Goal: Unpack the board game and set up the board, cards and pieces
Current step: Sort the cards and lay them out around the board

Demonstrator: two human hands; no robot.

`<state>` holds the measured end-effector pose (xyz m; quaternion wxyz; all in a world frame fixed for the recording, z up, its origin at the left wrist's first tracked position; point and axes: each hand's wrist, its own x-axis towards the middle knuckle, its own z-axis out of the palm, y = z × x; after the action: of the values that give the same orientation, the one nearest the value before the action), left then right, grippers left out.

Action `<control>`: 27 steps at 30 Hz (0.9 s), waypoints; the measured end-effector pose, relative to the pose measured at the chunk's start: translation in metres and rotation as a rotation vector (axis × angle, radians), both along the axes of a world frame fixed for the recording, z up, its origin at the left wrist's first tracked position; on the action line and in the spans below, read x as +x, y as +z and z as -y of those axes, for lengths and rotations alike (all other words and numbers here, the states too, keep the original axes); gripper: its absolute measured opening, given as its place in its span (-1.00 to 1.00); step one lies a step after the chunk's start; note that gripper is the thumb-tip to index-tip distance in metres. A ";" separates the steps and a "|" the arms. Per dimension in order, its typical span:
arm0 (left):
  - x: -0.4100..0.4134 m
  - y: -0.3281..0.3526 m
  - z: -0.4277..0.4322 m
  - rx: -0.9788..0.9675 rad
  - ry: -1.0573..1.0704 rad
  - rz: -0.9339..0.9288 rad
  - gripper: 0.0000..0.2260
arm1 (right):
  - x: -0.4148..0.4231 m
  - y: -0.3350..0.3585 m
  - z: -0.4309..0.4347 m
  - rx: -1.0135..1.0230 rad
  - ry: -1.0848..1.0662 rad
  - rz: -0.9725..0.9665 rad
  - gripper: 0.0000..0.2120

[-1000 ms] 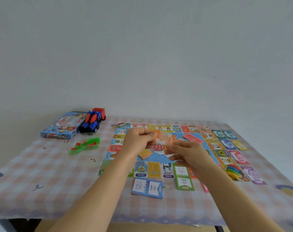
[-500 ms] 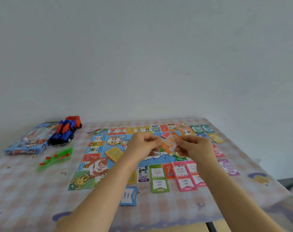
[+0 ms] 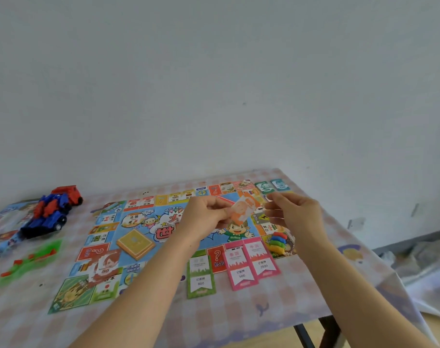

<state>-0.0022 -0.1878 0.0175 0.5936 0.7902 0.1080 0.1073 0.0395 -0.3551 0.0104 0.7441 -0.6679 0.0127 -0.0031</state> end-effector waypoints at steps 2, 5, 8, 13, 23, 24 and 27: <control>0.005 -0.001 0.006 -0.036 -0.004 -0.008 -0.91 | 0.002 -0.001 0.003 -0.044 0.011 0.012 -0.87; 0.012 -0.003 0.015 -0.134 0.014 -0.021 -0.95 | 0.005 -0.005 0.006 -0.103 0.048 0.004 -0.90; 0.018 -0.005 0.020 -0.132 0.006 -0.033 -0.95 | 0.007 -0.009 0.011 -0.172 0.031 0.062 -0.89; 0.031 0.003 0.028 0.672 -0.135 0.100 -0.95 | 0.015 -0.005 0.028 -0.787 0.012 0.421 -0.83; 0.064 0.017 0.056 0.918 -0.238 0.248 -0.87 | 0.043 -0.001 0.066 -0.674 -0.069 0.235 -0.91; 0.066 0.015 0.056 0.890 -0.224 0.248 -0.85 | 0.048 -0.003 0.073 -0.625 -0.121 0.179 -0.93; 0.072 0.004 0.056 0.882 -0.242 0.195 -0.85 | 0.061 -0.013 0.087 -0.607 -0.168 0.044 -0.91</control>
<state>0.0695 -0.2440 0.0214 0.2165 0.9603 -0.0970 0.1467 0.1007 -0.4418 -0.0025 0.5080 -0.8559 0.0502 -0.0829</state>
